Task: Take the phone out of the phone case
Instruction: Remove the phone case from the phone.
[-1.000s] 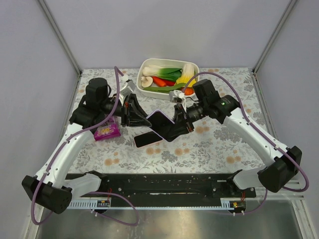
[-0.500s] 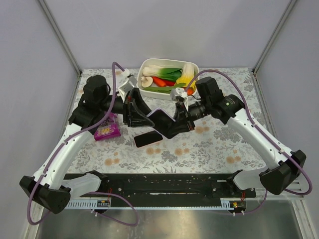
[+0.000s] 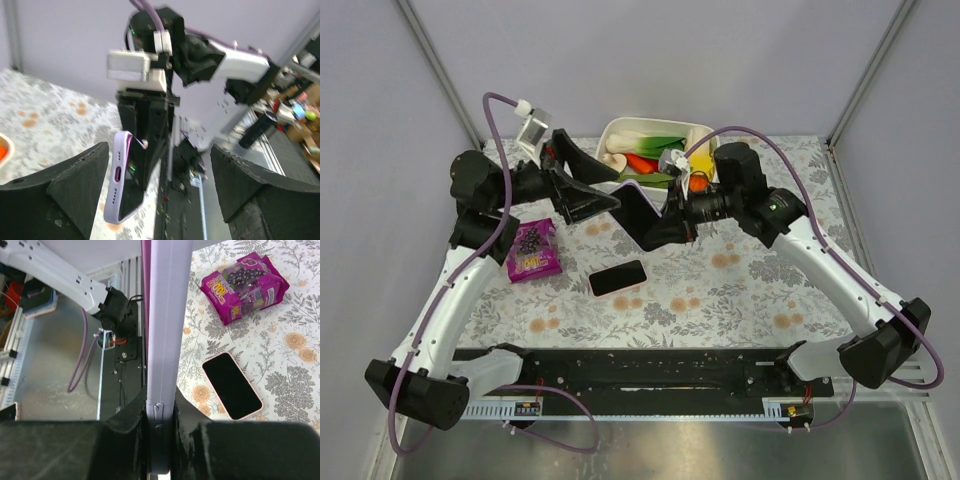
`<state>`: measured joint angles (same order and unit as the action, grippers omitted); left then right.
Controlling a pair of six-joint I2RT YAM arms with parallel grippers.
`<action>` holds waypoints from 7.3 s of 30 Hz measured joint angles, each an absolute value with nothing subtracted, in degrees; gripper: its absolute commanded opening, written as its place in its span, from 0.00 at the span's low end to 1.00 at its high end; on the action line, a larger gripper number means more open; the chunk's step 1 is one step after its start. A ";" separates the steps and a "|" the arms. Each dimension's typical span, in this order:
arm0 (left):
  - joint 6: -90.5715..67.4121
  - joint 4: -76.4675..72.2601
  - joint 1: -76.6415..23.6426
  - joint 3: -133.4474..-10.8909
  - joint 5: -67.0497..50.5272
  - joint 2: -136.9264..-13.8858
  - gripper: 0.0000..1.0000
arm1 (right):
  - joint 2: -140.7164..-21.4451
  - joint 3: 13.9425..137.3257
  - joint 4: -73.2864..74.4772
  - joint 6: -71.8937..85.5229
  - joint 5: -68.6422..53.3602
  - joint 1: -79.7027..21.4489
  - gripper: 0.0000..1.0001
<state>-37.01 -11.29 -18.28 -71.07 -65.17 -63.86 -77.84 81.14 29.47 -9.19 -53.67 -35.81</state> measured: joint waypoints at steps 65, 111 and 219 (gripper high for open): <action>-83.96 -64.12 -12.38 -48.77 -49.32 -63.48 0.00 | -80.42 84.90 19.31 0.45 -62.22 -35.07 0.00; -86.72 -46.22 -14.57 -44.51 -49.25 -63.09 0.00 | -81.97 97.21 53.65 -27.38 -41.30 -39.75 0.00; 2.63 27.20 -37.63 -69.76 -68.47 -69.76 0.48 | -80.49 96.03 72.84 -29.36 -45.34 -47.07 0.00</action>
